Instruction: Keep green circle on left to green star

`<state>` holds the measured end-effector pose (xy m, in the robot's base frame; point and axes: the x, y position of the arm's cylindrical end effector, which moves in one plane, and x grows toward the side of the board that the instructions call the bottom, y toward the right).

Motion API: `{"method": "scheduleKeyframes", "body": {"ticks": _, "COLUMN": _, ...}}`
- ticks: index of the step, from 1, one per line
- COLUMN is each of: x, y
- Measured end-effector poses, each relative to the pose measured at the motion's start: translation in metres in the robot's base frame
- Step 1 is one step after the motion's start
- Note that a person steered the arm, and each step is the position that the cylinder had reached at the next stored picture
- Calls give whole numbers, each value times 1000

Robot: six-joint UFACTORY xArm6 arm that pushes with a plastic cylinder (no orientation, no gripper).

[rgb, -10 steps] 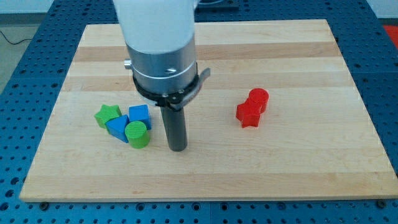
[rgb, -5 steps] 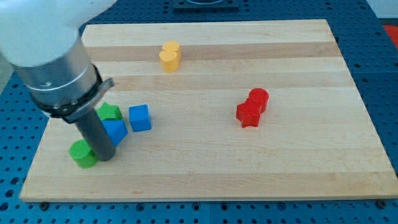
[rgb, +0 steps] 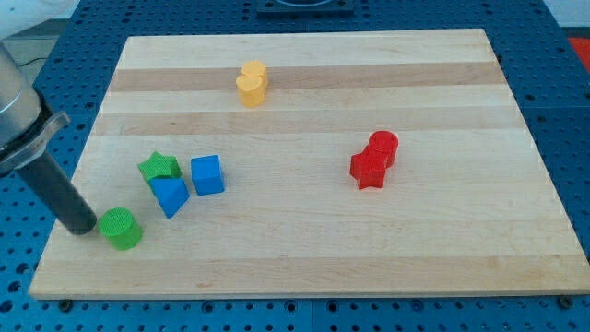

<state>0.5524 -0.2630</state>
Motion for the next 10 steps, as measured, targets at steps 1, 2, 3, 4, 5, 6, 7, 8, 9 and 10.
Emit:
{"method": "scheduleKeyframes", "body": {"ticks": 1, "x": 50, "y": 0}}
{"method": "scheduleKeyframes", "body": {"ticks": 2, "x": 65, "y": 19}}
{"method": "scheduleKeyframes", "body": {"ticks": 3, "x": 43, "y": 37}}
{"method": "scheduleKeyframes", "body": {"ticks": 4, "x": 2, "y": 37}}
{"method": "scheduleKeyframes", "body": {"ticks": 5, "x": -19, "y": 36}}
{"method": "scheduleKeyframes", "body": {"ticks": 6, "x": -19, "y": 36}}
{"method": "scheduleKeyframes", "body": {"ticks": 7, "x": -13, "y": 36}}
{"method": "scheduleKeyframes", "body": {"ticks": 8, "x": -6, "y": 39}}
{"method": "scheduleKeyframes", "body": {"ticks": 9, "x": -23, "y": 47}}
{"method": "scheduleKeyframes", "body": {"ticks": 10, "x": -62, "y": 60}}
